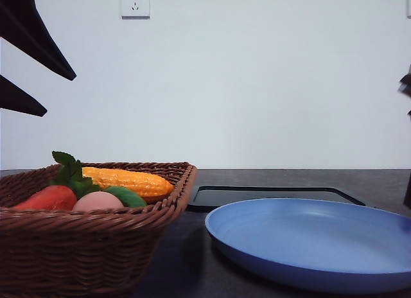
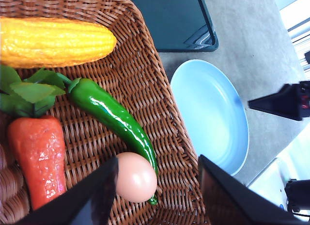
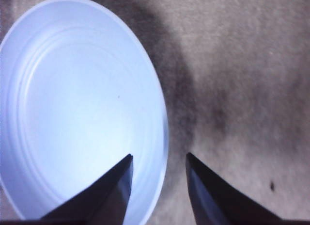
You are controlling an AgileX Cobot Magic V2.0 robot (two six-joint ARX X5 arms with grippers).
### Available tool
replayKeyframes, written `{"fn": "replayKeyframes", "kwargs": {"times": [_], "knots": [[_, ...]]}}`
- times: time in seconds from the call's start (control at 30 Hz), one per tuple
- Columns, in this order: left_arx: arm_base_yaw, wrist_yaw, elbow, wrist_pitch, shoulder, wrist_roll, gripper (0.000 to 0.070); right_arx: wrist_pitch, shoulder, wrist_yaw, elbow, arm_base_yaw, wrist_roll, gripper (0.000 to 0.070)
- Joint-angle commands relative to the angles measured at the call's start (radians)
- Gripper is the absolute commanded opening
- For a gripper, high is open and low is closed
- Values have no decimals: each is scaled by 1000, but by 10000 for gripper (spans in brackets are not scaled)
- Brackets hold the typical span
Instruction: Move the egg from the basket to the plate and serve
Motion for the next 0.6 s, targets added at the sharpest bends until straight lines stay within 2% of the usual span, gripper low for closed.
{"fn": "replayKeyframes", "kwargs": {"times": [0.0, 0.23, 0.3, 0.47, 0.57], "knots": [[-5, 3, 12, 6, 8, -1, 343, 19, 36, 0, 14, 8, 7, 227], [-5, 3, 12, 6, 8, -1, 342, 68, 141, -4, 14, 41, 14, 193], [-5, 3, 12, 6, 8, -1, 342, 78, 159, -3, 14, 48, 14, 157], [-5, 3, 12, 5, 8, -1, 342, 99, 169, 0, 14, 54, 16, 6], [-6, 3, 12, 2, 8, -2, 342, 99, 169, -1, 14, 54, 21, 0]]}}
